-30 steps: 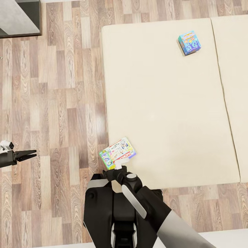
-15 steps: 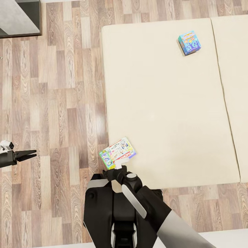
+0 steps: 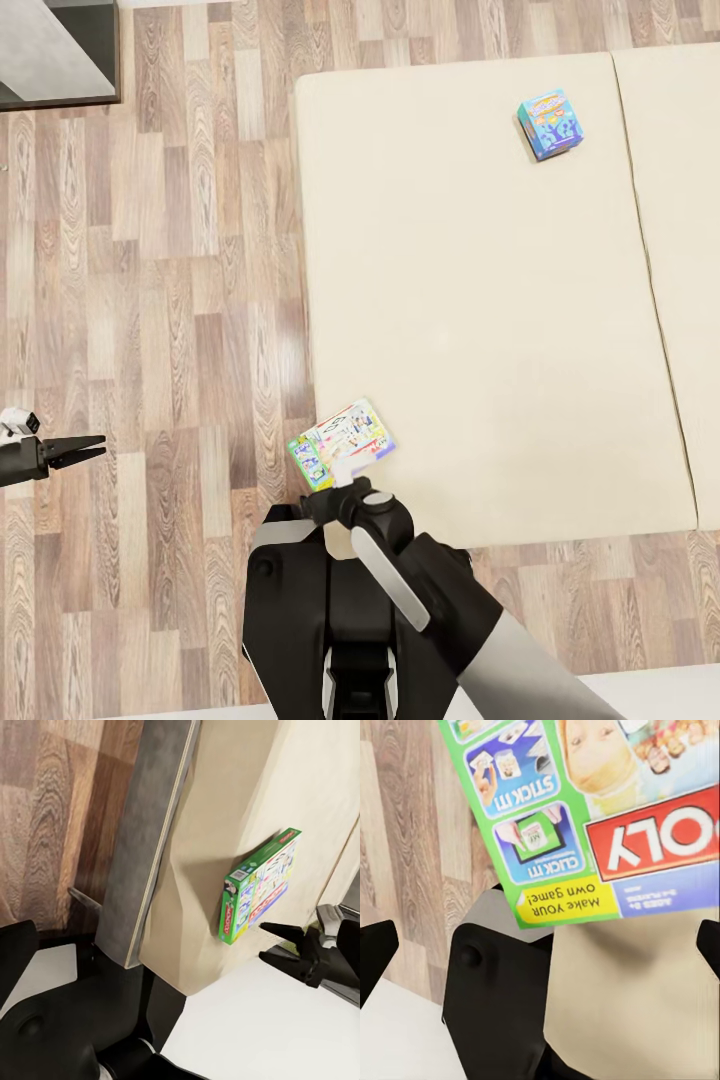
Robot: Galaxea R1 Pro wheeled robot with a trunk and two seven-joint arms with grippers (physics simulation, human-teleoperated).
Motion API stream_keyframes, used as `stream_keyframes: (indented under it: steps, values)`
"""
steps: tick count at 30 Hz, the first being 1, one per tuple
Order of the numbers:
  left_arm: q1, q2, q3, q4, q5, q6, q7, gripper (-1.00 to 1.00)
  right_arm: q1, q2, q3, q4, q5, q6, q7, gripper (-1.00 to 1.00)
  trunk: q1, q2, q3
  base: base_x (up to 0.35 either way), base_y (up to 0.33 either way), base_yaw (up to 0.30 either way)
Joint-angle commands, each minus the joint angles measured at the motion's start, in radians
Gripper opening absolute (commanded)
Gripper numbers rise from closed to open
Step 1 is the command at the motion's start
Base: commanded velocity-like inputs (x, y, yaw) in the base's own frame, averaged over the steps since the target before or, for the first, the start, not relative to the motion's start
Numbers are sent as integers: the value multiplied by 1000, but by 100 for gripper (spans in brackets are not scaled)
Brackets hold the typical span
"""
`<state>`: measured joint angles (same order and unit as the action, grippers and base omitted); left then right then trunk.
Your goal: Put all the toys in the child's room - the three board games (two on the bed and one on the table), the two jigsaw puzzles on the table, and the tennis ball on the table - inside the toy box on the table in the child's room.
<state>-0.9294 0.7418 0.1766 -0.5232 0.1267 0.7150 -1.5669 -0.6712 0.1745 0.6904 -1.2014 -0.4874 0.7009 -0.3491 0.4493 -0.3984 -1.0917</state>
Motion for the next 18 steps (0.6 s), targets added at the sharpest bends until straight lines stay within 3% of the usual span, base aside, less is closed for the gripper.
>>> stream_keyframes:
  steps: [1,18]
  values:
    - [0,0,0,0,0,11,-4,100,0,0,1,-7,-11,8,-14,100,1,-2,-1,0,0,0]
    - [0,1,0,0,0,11,-4,100,5,0,0,-47,-21,48,-28,100,1,-2,-1,0,0,0]
